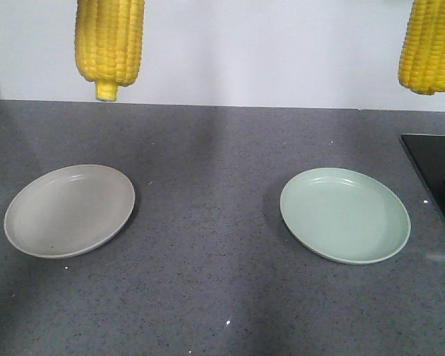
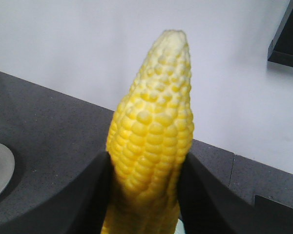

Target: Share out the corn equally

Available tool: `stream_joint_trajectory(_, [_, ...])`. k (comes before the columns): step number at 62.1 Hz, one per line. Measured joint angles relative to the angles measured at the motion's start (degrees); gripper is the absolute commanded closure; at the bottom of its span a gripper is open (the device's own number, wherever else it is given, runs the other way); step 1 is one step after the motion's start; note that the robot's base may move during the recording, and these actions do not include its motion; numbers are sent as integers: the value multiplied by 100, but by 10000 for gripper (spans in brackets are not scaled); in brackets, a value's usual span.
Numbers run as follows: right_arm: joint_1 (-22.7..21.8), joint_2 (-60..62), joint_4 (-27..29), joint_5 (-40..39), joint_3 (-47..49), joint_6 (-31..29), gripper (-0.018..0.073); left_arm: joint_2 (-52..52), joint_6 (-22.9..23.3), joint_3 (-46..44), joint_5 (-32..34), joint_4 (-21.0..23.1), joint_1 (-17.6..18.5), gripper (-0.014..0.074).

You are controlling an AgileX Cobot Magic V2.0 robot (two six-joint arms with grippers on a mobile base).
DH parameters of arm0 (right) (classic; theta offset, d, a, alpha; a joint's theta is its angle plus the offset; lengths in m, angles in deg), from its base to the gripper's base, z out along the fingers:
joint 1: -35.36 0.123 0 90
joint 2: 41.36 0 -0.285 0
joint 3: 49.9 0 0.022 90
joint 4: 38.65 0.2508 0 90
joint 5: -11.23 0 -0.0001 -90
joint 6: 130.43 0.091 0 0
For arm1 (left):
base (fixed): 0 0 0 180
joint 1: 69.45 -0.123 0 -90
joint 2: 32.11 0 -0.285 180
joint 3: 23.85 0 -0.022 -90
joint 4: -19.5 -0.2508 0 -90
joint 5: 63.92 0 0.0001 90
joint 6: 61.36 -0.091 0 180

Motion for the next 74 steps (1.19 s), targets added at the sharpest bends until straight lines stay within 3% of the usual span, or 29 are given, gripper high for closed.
stream_joint_trajectory(74, [0, 0, 0, -10, 0, 0, 564, 0, 0, 0, 5, 0, 0, 603])
